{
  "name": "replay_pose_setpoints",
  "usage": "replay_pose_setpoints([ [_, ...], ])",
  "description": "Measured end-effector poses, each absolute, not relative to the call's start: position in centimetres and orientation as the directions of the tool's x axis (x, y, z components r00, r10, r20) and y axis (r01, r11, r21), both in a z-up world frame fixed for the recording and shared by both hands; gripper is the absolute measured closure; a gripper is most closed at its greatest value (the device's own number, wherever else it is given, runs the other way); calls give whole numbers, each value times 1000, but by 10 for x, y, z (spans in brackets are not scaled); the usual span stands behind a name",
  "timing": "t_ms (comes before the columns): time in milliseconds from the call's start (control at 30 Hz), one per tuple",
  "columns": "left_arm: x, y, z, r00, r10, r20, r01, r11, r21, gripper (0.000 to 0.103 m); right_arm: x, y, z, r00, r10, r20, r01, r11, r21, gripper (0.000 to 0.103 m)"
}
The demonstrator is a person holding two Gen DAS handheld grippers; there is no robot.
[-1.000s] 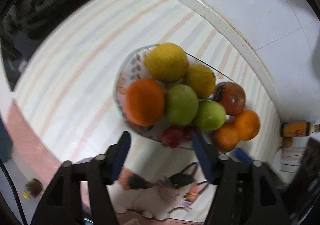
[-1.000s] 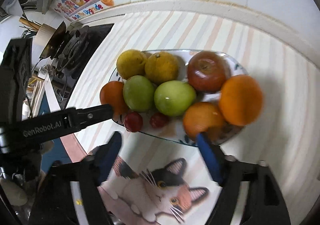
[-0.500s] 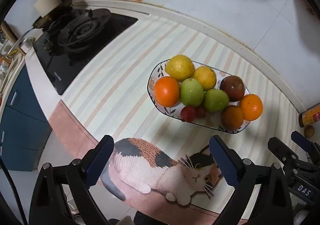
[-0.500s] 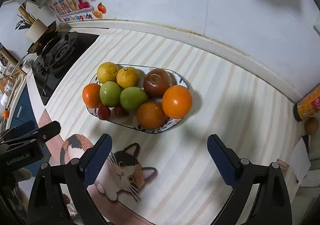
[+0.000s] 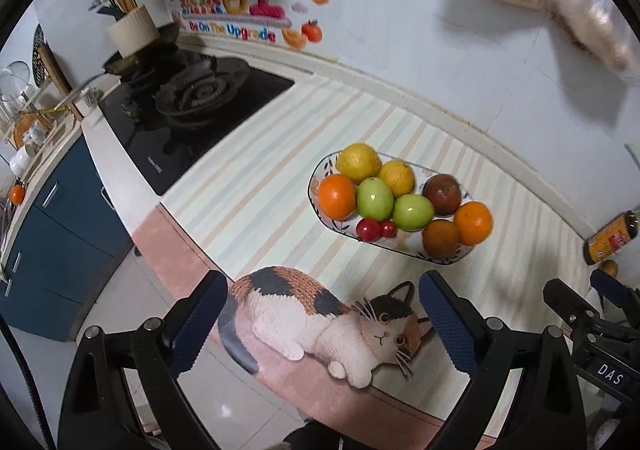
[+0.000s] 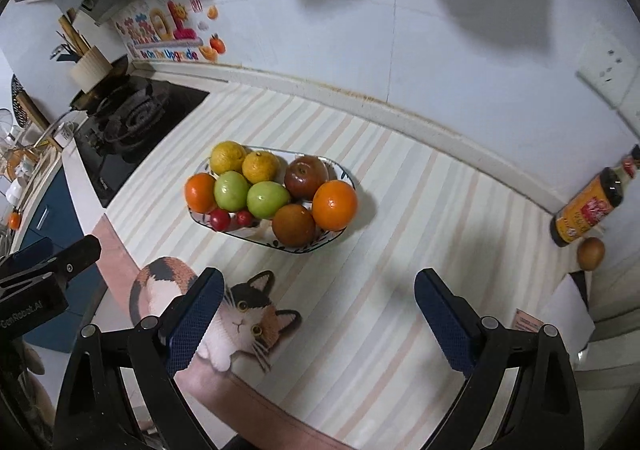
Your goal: Organize fruits
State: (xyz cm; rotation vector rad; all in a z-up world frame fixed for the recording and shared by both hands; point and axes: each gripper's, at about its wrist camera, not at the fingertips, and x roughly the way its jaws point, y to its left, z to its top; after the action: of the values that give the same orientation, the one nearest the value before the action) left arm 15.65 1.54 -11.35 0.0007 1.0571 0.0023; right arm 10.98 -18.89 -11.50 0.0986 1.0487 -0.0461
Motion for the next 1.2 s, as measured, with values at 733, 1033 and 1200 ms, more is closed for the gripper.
replay_pose_setpoints([
  [733,4,20,4,658,-38,-752,56,998,-2,5,-60,-163,30,672,41,-739,30,996,82,2],
  [1033,-13,13,12,667,-42,-744,46,999,-15,5,-75,-172,39,675,68,-735,2,996,94,1],
  [1200,-7,10,11,671,-34,-741,34,999,-15,5,-62,-181,34,665,74,-743,8,994,106,1],
])
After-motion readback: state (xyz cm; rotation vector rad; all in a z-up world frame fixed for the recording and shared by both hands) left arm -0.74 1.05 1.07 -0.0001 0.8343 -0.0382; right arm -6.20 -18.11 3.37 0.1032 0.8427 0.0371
